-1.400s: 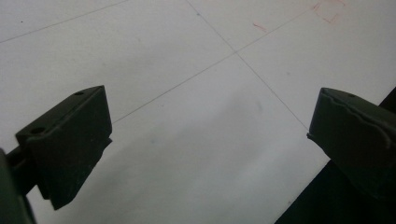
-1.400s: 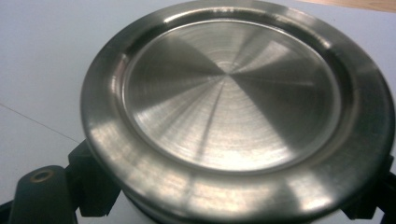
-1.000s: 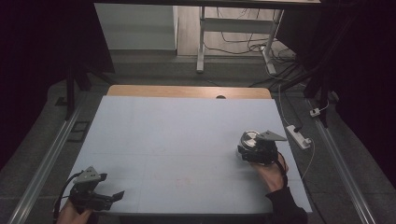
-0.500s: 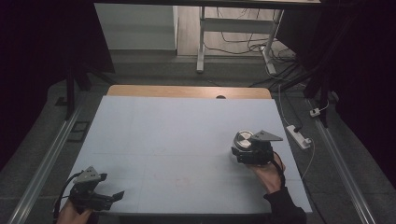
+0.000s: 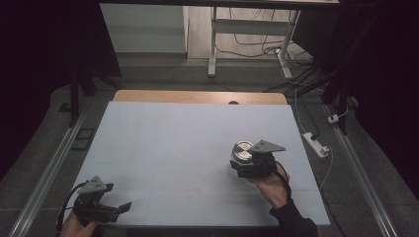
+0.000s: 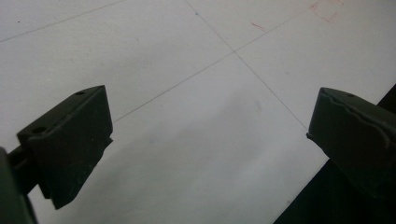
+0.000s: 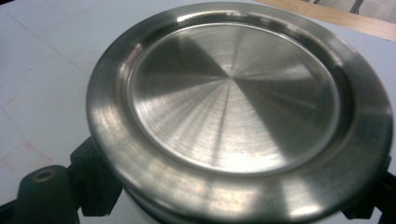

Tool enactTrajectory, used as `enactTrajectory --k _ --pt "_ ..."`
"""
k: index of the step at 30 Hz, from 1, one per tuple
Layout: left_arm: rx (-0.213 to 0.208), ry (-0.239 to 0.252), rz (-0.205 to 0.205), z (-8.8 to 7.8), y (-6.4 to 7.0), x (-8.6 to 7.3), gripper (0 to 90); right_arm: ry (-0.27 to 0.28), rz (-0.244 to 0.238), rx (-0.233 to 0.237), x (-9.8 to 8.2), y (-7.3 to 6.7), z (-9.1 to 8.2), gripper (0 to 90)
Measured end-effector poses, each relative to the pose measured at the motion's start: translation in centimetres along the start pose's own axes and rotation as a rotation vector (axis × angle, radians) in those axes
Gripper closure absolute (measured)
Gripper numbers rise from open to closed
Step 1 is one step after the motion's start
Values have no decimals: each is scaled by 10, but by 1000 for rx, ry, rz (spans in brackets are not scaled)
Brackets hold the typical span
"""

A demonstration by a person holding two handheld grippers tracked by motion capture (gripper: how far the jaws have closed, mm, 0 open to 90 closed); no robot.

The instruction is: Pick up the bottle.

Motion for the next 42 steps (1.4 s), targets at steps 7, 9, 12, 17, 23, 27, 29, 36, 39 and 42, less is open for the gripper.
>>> enactTrajectory --k 7,9,12,17,23,27,29,36,39,42 --pt "0 -2 -1 0 0 0 8 -3 -22 33 5 -15 5 144" --pt "0 -2 -1 0 0 0 8 -7 -31 46 5 -20 7 144" --pt "-1 -2 -2 0 0 0 8 -14 -49 58 7 -27 10 144" --pt "-1 -3 -2 0 0 0 8 -17 -68 74 10 -38 15 144" --pt "-1 -5 -2 0 0 0 8 -19 -92 97 12 -51 21 144" --pt "-1 -5 -1 0 0 0 8 -20 -104 120 14 -59 27 144" --pt "-2 -6 -1 1 0 0 8 -23 -110 134 14 -63 30 144" --pt "-5 -7 2 1 0 0 8 -32 -127 167 16 -78 40 144" --pt "-6 -8 3 1 0 0 8 -33 -132 180 17 -82 44 144" --pt "-6 -8 3 1 0 0 8 -34 -140 192 18 -87 47 144"
Point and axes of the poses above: each handheld gripper's, and its own axes: z roughly forward along the jaws, x roughly out of its top, y roughly to its right, the point moved 2 cm from there along z, roughly forward along the jaws, and after that the axes turned 4 degrees about x, right-handed, at the moved point
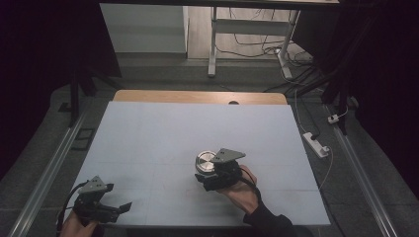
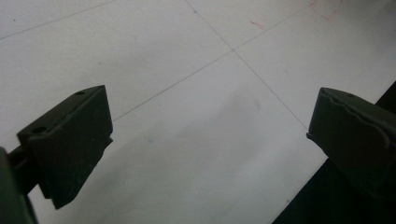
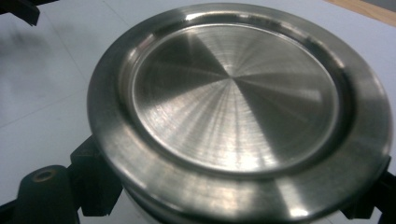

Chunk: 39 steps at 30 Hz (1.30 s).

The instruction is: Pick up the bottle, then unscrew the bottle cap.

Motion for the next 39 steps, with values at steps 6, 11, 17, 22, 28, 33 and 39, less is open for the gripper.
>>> enactTrajectory --k 6,11,17,22,28,33,39 --pt "-1 -1 1 0 0 0 8 6 -18 22 4 -9 6 145" --pt "-6 3 -2 0 0 0 7 8 -43 35 5 -15 10 145" --pt "-7 11 7 -2 0 0 0 4 -50 39 5 -17 11 145" --pt "-24 20 7 -2 1 1 0 12 -50 39 6 -16 9 145" --pt "-60 61 44 -4 5 9 0 19 -52 43 6 -15 8 145" --pt "-103 89 81 0 6 17 0 20 -55 46 7 -16 7 145" --pt "-105 110 115 4 9 28 0 28 -58 47 8 -16 6 145"
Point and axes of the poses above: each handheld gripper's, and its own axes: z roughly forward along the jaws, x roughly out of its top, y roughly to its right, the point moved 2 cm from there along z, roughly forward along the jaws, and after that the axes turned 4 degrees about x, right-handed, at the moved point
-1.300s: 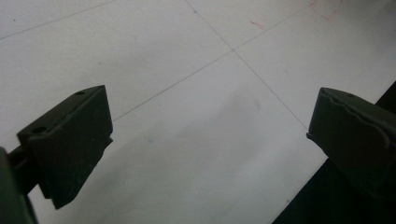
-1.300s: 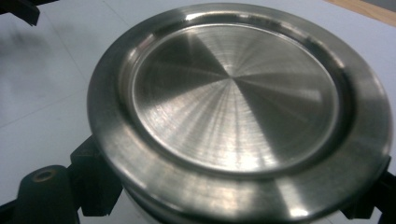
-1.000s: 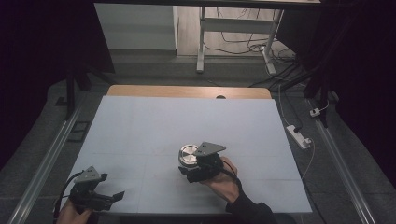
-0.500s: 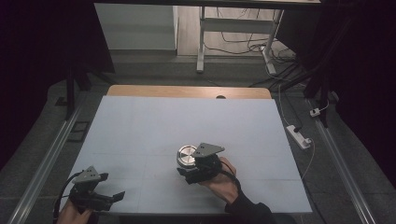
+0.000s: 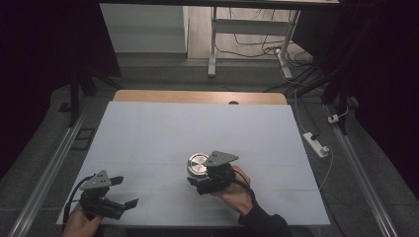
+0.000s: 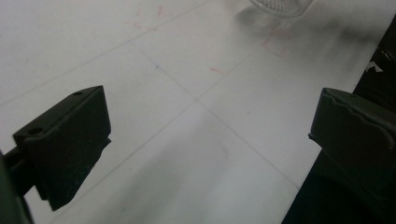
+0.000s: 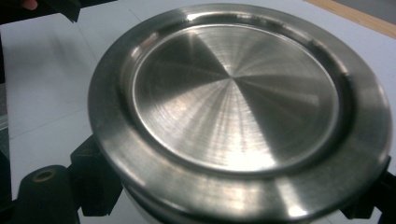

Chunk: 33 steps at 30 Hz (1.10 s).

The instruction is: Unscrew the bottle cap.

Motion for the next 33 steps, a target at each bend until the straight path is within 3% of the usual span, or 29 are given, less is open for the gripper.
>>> enactTrajectory --k 7,16,26,29,30,31,33 --pt "5 35 10 11 -1 17 0 1 -6 8 0 0 0 145" --pt "-16 42 83 27 2 45 0 1 -17 22 0 1 -1 145" --pt "-135 59 185 47 -1 78 1 0 -33 67 0 1 -1 145" --pt "-195 69 223 51 0 88 1 -1 -33 75 0 2 0 145" --pt "-195 69 223 51 0 88 6 -1 -33 75 0 2 0 145" --pt "-249 59 255 54 3 95 9 -1 -35 94 0 3 0 145" --pt "-285 52 284 59 5 102 8 -1 -38 104 0 4 1 145"
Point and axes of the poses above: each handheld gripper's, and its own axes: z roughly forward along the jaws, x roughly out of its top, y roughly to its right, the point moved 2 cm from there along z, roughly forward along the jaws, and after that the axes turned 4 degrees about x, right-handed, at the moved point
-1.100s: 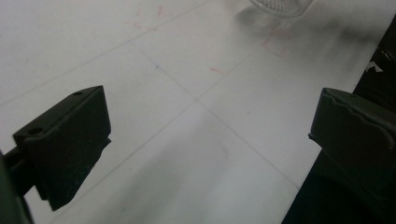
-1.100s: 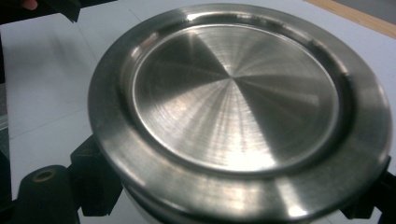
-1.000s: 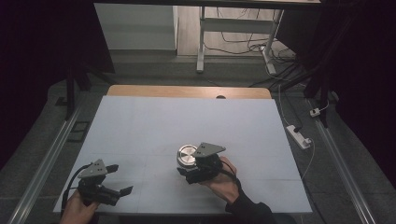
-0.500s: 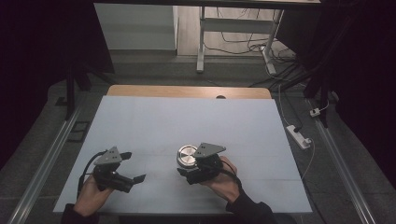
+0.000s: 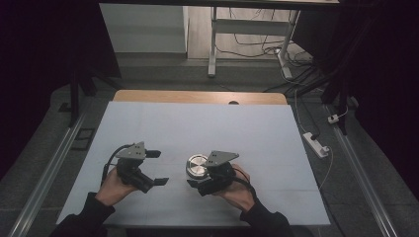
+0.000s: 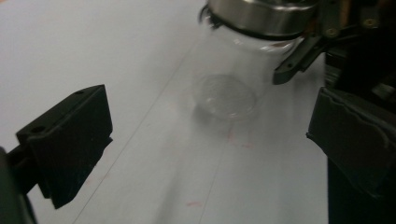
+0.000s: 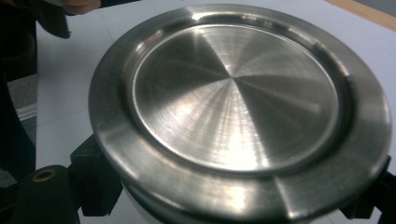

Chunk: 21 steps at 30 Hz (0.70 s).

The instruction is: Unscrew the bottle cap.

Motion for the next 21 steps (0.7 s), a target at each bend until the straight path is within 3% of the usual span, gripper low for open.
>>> enactTrajectory --k 2,7,8,9,10,12,20,21 --pt "-19 1 12 3 -1 3 8 -3 -7 6 0 1 0 145" --pt "-110 5 104 17 -4 25 9 -10 -26 45 1 2 1 145" --pt "-110 5 104 17 -4 25 19 -10 -26 45 1 2 1 145" --pt "-141 9 120 19 -4 29 30 -9 -36 73 0 2 1 145" --pt "-186 9 163 24 -4 35 34 -5 -40 87 0 2 2 145" --pt "-228 12 190 29 -4 41 43 -11 -49 98 0 1 3 145" --pt "-318 13 246 43 0 56 122 -27 -72 122 1 -2 5 145" --pt "-329 4 269 46 2 57 131 -26 -80 129 2 -2 5 145"
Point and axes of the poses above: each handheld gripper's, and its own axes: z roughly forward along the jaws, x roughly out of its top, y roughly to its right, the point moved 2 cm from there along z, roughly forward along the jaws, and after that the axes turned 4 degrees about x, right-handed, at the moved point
